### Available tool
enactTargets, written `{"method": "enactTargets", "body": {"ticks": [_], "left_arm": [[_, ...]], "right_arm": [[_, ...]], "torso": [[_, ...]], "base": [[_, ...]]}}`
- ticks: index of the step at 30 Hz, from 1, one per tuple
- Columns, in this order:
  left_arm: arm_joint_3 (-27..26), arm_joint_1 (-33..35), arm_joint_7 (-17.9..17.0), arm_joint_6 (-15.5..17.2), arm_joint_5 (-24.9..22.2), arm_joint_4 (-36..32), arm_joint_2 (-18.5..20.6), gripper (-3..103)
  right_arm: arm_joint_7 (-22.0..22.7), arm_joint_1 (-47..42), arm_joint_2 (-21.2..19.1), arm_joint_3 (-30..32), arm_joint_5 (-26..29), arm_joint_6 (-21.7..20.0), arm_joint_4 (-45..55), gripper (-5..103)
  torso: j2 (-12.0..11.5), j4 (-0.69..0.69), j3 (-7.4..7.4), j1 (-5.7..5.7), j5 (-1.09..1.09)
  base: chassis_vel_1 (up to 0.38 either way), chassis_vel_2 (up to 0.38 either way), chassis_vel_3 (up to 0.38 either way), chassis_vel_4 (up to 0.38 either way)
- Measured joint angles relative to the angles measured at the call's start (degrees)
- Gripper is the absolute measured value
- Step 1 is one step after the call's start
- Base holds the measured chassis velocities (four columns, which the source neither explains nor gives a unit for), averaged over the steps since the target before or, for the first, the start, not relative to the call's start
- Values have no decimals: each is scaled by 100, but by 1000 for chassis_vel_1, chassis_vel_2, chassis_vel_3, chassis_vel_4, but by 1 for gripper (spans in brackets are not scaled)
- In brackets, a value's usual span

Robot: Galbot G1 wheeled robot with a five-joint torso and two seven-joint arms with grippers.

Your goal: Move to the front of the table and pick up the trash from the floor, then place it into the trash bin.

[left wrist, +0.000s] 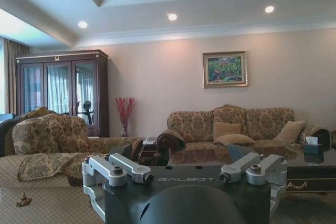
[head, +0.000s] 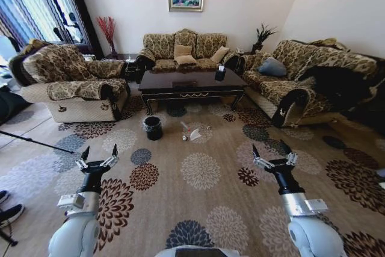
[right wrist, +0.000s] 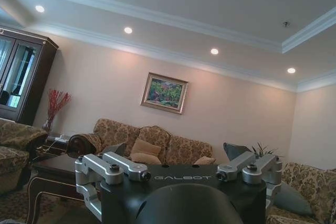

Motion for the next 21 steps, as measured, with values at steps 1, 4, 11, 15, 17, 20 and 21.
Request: {"method": "enactTargets", "body": {"ticks": [1, 4, 11, 15, 17, 20, 21], "left_arm": [[5, 0, 0, -22, 8, 3, 4, 100], [12, -1, 0, -92, 42, 14, 16, 100], [36, 2, -1, -145, 62, 54, 14, 100], [41, -3, -1, -152, 68, 74, 11, 100], [44, -5, -2, -153, 70, 78, 9, 100], [48, -6, -2, -167, 88, 94, -6, 100], [48, -6, -2, -167, 88, 94, -6, 100]], "right_arm": [[-1, 0, 7, 0, -4, 0, -2, 100], [-4, 6, 20, 0, -19, 2, -25, 100], [-17, 22, 49, -8, -47, 7, -51, 100], [-25, 28, 60, -15, -57, 8, -71, 100], [-26, 29, 64, -16, -59, 8, -78, 100], [-28, 31, 74, -18, -62, 12, -91, 100], [-28, 31, 74, -18, -62, 12, -91, 100]], "torso": [[0, 0, 0, 0, 0], [0, 0, 0, 0, 0], [0, 0, 0, 0, 0], [0, 0, 0, 0, 0], [0, 0, 0, 0, 0], [0, 0, 0, 0, 0], [0, 0, 0, 0, 0]], "base": [[0, 0, 0, 0], [0, 0, 0, 0], [0, 0, 0, 0], [0, 0, 0, 0], [0, 0, 0, 0], [0, 0, 0, 0], [0, 0, 0, 0]]}}
